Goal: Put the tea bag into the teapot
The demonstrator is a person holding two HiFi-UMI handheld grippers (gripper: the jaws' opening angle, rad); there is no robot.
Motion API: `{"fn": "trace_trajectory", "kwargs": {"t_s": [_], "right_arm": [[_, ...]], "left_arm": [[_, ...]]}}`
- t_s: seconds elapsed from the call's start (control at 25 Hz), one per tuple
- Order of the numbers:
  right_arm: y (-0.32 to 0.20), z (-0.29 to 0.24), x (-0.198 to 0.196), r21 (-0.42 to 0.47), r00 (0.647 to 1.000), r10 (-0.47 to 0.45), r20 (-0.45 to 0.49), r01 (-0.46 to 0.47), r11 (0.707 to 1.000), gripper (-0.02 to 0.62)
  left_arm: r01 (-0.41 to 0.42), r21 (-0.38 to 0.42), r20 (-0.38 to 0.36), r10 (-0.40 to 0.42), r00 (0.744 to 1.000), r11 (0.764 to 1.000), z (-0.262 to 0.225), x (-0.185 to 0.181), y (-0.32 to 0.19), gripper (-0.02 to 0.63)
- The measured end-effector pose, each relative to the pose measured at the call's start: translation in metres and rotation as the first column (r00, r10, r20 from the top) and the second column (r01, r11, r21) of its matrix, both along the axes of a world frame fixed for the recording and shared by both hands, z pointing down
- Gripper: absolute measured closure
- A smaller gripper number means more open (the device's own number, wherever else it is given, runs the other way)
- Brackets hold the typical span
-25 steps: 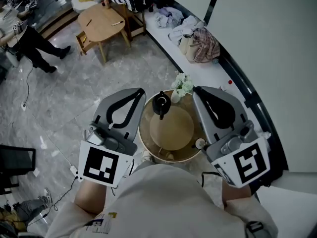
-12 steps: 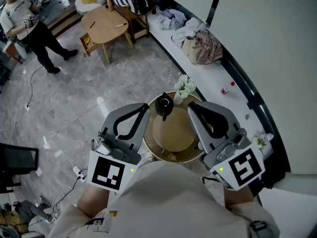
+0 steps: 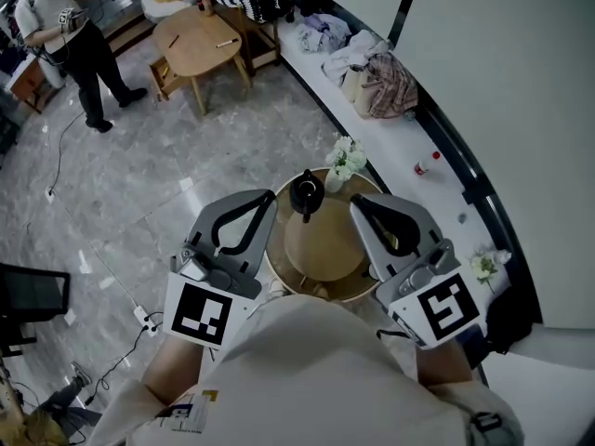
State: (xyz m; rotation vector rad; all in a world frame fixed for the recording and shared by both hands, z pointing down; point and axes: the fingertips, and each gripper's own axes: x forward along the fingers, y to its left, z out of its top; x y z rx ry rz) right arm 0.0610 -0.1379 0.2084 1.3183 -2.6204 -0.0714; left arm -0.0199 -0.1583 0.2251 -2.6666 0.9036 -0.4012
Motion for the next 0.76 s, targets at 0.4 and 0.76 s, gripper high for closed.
{"fn": "trace_trajectory", "kwargs": {"t_s": [0.4,0.76], "right_arm": [[-0.0064,-0.0013,0.0032,-0.013,1.0,0.017,0.023,-0.016,1.0,0.588],[-0.0093,-0.005,0.0002,-0.005,1.0,0.014,0.023,-0.014,1.0,0.588]], "left_arm": [[0.015,0.009,0.002,-0.015,1.0,1.0,-0.0043,-0.0076,-0.0057,0.598],[0.007,0.017,0.023,-0.008,1.0,1.0,-0.003,-0.0054,-0.0085,0.598]]}}
